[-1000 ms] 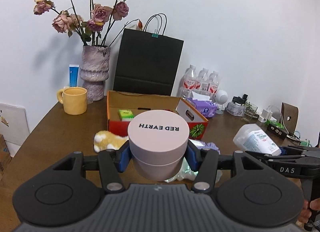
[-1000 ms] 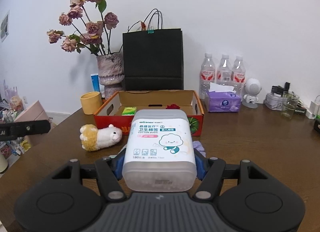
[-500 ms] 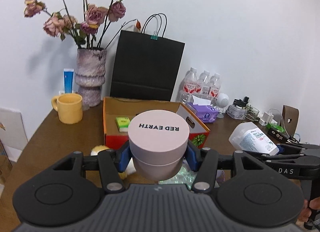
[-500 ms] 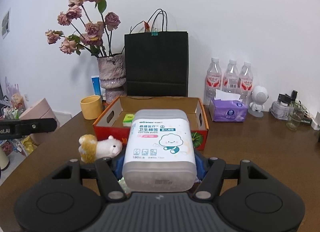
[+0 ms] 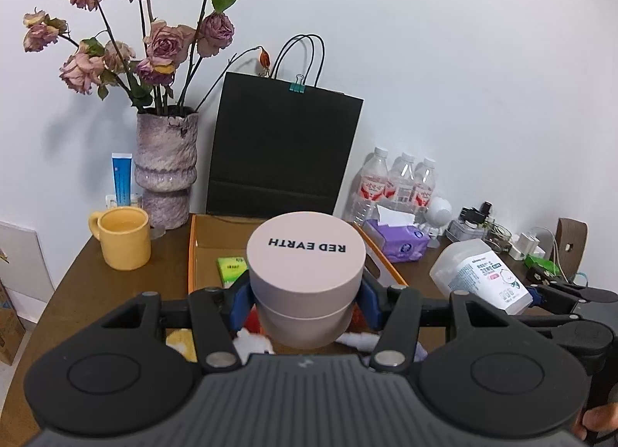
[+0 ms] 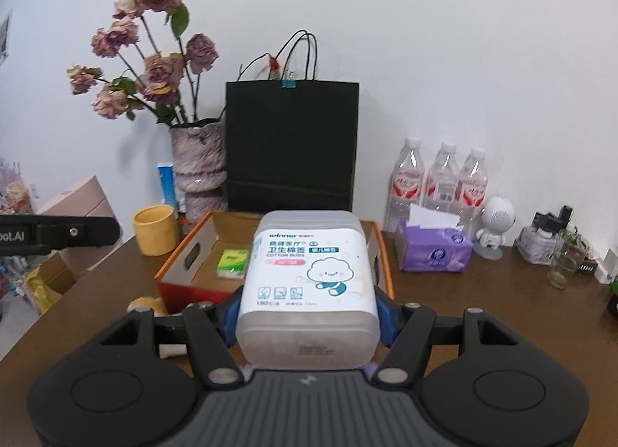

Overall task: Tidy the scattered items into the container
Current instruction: 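Lift and carry pink jar and white tub over the cardboard box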

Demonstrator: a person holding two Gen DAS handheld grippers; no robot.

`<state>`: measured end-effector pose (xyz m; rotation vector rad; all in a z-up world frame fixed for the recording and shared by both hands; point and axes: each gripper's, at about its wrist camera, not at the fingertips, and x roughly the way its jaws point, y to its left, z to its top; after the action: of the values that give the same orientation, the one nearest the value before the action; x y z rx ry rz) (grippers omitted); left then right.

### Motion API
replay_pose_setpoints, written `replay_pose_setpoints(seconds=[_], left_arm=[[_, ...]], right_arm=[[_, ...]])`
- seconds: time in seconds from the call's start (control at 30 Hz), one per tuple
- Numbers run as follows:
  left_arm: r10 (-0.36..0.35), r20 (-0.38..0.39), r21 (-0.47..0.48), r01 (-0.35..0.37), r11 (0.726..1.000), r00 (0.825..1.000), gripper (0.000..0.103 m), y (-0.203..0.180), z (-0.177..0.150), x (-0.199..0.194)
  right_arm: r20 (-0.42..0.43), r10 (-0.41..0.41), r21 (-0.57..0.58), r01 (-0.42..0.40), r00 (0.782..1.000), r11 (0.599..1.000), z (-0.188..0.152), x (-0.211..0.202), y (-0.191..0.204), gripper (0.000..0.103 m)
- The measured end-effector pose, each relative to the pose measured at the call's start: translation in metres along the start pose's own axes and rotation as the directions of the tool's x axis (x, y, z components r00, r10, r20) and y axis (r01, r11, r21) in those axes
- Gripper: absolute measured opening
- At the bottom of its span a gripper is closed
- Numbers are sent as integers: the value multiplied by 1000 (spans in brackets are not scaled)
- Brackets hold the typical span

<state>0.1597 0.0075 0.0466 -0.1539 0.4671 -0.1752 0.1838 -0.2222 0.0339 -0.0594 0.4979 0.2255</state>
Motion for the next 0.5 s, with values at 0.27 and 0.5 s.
replay_pose_setpoints(seconds=[0.27, 0.5], left_arm=[[34, -31, -6, -34, 999, 999, 56, -3, 20, 33], [62, -60, -26, -63, 998, 996, 56, -3, 30, 57]], right_arm=[[-66, 8, 39, -5, 998, 999, 22, 37, -14, 63], [-119, 4, 33, 0, 993, 999, 35, 70, -16, 63]])
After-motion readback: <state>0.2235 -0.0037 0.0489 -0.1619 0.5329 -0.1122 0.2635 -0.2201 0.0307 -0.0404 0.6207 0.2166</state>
